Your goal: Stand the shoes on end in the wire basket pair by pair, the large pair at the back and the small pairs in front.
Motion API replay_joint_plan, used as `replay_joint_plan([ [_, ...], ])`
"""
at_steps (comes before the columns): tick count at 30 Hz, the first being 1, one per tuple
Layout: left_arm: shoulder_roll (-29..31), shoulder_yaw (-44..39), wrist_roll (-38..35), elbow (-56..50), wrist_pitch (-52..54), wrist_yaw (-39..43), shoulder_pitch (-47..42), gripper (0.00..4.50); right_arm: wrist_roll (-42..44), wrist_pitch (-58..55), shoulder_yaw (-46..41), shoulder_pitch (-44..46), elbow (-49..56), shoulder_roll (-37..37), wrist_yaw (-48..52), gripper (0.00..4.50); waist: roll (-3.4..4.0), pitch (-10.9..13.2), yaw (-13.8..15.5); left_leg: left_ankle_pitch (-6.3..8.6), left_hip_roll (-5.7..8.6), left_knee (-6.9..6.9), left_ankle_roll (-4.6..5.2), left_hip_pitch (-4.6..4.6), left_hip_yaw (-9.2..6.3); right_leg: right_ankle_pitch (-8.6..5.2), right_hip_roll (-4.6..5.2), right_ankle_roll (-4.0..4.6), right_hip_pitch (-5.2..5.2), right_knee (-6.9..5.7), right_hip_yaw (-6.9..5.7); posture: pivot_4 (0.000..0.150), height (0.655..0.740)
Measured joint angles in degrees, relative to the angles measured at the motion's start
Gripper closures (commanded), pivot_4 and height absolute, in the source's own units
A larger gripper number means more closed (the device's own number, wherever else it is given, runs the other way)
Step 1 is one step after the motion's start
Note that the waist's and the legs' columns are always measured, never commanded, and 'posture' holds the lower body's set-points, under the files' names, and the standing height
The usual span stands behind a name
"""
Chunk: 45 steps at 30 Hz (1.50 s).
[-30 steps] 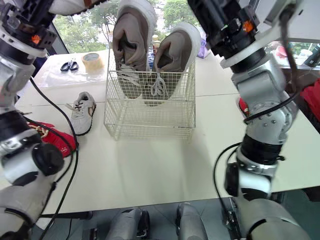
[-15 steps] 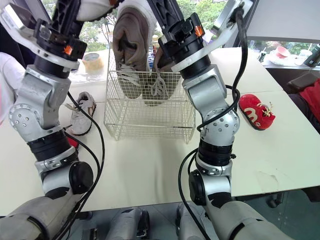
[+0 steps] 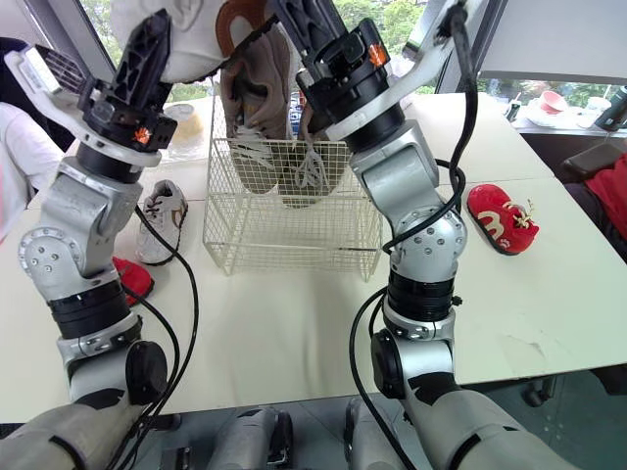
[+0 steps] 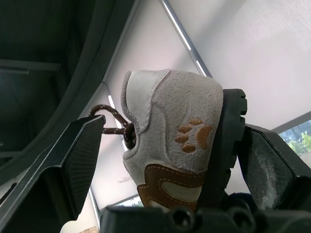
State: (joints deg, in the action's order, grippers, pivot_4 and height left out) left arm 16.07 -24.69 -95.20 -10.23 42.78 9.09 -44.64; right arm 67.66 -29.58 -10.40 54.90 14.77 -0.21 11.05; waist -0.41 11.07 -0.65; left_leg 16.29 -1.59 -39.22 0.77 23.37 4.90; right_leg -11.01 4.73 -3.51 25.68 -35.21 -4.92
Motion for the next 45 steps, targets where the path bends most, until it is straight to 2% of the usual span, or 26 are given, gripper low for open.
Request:
replay_joint_plan([
  [1, 0.7, 0.3, 0.0, 0.0, -0.1, 0.3, 0.0, 4.24, 0.0, 0.0, 0.0, 0.0, 0.0, -0.1, 0.0, 0.86, 0.00, 0.0, 0.0, 0.00, 0.00, 0.00, 0.00, 0.00, 0.00, 0.00, 0.00, 0.00, 0.00, 0.01, 0.00, 0.150, 0.7400],
  [5, 2.6, 1.0, 0.7, -0.7, -0.2, 1.9, 0.5, 4.24, -0.1, -0.1, 0.0, 0.0, -0.4, -1.1, 0.0, 2.75, 0.00, 0.0, 0.0, 0.01, 0.00, 0.00, 0.01, 0.00, 0.01, 0.00, 0.00, 0.00, 0.00, 0.02, 0.00, 0.150, 0.7400],
  [7, 3.1, 1.3, 1.0, -1.2, -0.6, 2.6, 0.9, 4.24, -0.1, -0.2, 0.0, -0.2, -0.4, -1.4, -0.1, 3.54, 0.00, 0.0, 0.0, 0.01, -0.01, 0.01, 0.01, 0.00, 0.00, 0.00, 0.00, 0.00, 0.00, 0.02, 0.00, 0.150, 0.7400],
  [8, 3.4, 1.4, 1.0, -1.3, -0.7, 2.9, 0.9, 4.24, -0.1, -0.3, 0.0, -0.3, -0.4, -1.5, -0.2, 3.85, 0.00, 0.0, 0.0, 0.01, -0.01, 0.00, 0.01, 0.00, 0.00, 0.00, 0.00, 0.00, 0.00, 0.02, 0.00, 0.150, 0.7400],
  [9, 4.0, 1.5, 1.4, -1.3, -0.7, 3.2, 1.2, 4.24, -0.1, -0.5, 0.1, -0.5, -0.4, -1.6, -0.3, 3.96, 0.00, 0.0, 0.0, 0.01, -0.01, 0.00, 0.01, 0.00, 0.00, 0.00, 0.00, 0.00, 0.00, 0.01, 0.00, 0.150, 0.7400],
  [11, 4.6, 1.9, 2.2, -1.4, -0.7, 3.3, 1.6, 4.24, -0.1, -0.8, 0.1, -0.9, -0.4, -2.1, -0.5, 3.96, 0.00, 0.0, 0.0, 0.01, -0.01, 0.01, 0.01, 0.00, 0.00, 0.00, 0.00, 0.00, 0.00, 0.01, 0.00, 0.150, 0.7400],
  [13, 5.2, 2.5, 2.6, -1.4, -0.6, 3.4, 2.3, 3.20, -0.1, -1.1, 0.1, -1.5, -0.4, -2.3, -0.6, 3.96, 0.00, 0.0, 0.0, 0.01, -0.01, 0.01, 0.01, 0.00, 0.00, 0.00, 0.00, 0.00, 0.00, 0.02, 0.00, 0.150, 0.7400],
  [14, 5.9, 3.2, 3.1, -1.5, -0.2, 3.5, 2.9, 2.90, -0.1, -1.0, -0.2, -1.5, -0.4, -2.4, -0.6, 3.96, 0.00, 0.0, 0.0, 0.01, -0.01, 0.01, 0.01, 0.00, 0.00, 0.00, 0.00, 0.00, 0.00, 0.02, 0.00, 0.150, 0.7400],
  [18, 8.8, 4.7, 4.0, -1.9, 2.0, 3.9, 6.0, 0.93, -0.1, -0.5, -0.7, -1.5, -0.4, -2.9, -0.6, 3.96, 0.00, 0.0, -0.1, 0.01, -0.03, 0.02, 0.01, 0.00, 0.00, 0.00, -0.02, 0.00, 0.01, 0.02, 0.00, 0.150, 0.7400],
  [19, 10.0, 4.8, 4.2, -2.3, 2.7, 3.9, 6.6, 0.58, -0.1, -0.4, -0.9, -1.4, -0.4, -3.2, -0.6, 3.96, 0.01, 0.0, -0.1, 0.01, -0.04, 0.04, 0.01, 0.00, 0.00, -0.01, -0.03, 0.00, 0.03, 0.02, 0.00, 0.150, 0.7400],
  [23, 16.2, 6.2, 4.4, -5.9, 7.0, 4.5, 12.1, 0.58, 1.5, 0.1, -3.2, 2.7, -0.8, -6.0, -0.1, 3.96, 0.05, 0.0, -0.3, 0.01, -0.06, 0.09, 0.01, 0.03, 0.02, -0.01, -0.03, 0.01, 0.10, 0.02, 0.02, 0.150, 0.7400],
  [26, 22.5, 7.2, 7.1, -9.4, 10.5, 5.6, 18.4, 0.58, 2.6, -0.4, -7.2, 6.1, -1.8, -15.0, 3.8, 3.96, 0.01, 0.0, 0.2, 0.05, -0.04, 0.09, 0.05, 0.06, 0.00, -0.02, -0.01, 0.02, 0.06, 0.12, -0.02, 0.150, 0.7400],
  [29, 26.3, 7.3, 10.3, -13.1, 10.8, 6.3, 20.6, 0.58, 2.0, -3.2, -8.4, 6.3, -6.3, -24.2, 10.6, 3.96, 0.01, 0.0, 0.2, 0.10, 0.00, 0.08, 0.13, 0.05, 0.04, -0.06, 0.02, 0.08, 0.04, 0.21, 0.03, 0.150, 0.7400],
  [33, 30.0, 7.0, 12.8, -18.8, 10.7, 7.1, 24.1, 0.58, -5.2, -6.1, -5.5, 6.7, -13.7, -38.6, 25.1, 3.96, 0.03, 0.0, 0.0, 0.12, -0.03, 0.17, 0.15, 0.04, 0.06, -0.18, -0.02, 0.28, 0.09, 0.22, 0.07, 0.150, 0.7400],
  [38, 31.3, 6.8, 12.7, -21.0, 10.6, 8.0, 26.7, 0.58, -14.6, -5.0, 0.2, 6.2, -17.7, -46.6, 39.8, 3.96, 0.03, 0.0, -0.1, 0.11, -0.13, 0.19, 0.13, 0.03, 0.11, -0.17, -0.12, 0.25, 0.19, 0.11, 0.08, 0.150, 0.7400],
  [45, 32.2, 6.4, 10.7, -21.2, 10.6, 8.4, 27.8, 0.58, -24.9, -1.4, 6.5, 6.2, -22.1, -50.0, 54.6, 3.96, 0.02, 0.0, 0.1, 0.10, -0.11, 0.16, 0.11, 0.05, 0.14, -0.17, -0.08, 0.24, 0.20, 0.14, 0.09, 0.150, 0.7400],
])
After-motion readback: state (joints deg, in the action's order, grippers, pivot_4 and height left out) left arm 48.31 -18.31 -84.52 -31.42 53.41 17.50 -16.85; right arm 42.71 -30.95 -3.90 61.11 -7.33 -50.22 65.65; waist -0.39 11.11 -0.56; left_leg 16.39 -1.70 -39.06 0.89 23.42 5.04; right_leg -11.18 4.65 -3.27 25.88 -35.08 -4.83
